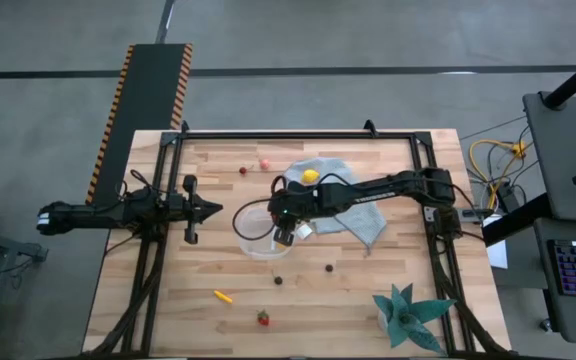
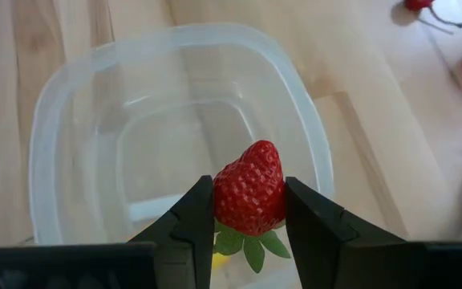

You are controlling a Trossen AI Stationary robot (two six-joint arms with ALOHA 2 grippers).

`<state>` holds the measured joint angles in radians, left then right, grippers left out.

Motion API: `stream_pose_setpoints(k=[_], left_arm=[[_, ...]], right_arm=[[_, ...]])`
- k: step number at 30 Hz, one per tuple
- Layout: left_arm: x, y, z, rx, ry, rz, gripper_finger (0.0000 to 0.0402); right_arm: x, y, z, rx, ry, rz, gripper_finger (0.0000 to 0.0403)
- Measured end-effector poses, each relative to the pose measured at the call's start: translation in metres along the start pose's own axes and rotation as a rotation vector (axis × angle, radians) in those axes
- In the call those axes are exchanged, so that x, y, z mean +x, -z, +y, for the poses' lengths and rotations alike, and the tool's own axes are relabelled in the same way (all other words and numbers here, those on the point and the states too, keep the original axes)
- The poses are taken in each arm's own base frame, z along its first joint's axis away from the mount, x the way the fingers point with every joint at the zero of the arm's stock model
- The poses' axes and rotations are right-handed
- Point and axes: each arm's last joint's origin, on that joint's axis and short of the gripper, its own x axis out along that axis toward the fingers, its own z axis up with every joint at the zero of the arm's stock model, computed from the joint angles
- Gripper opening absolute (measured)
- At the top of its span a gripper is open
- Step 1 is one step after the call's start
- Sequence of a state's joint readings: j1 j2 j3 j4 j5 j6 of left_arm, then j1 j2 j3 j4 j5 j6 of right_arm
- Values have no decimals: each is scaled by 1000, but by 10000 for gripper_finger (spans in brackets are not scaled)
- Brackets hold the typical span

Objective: Pick and placing Produce into tupperware
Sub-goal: Put the top red strawberry into the transparent bin

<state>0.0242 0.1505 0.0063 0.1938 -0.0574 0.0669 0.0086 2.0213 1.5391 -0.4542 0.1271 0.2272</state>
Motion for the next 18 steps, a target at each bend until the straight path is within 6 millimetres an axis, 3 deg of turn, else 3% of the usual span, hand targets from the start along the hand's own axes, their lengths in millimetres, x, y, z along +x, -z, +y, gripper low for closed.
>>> stream_pose_setpoints(k=[18], left_arm=[[1, 1, 0, 1, 1, 12, 0]], right_arm=[[32, 16, -1, -25, -4, 92, 112]])
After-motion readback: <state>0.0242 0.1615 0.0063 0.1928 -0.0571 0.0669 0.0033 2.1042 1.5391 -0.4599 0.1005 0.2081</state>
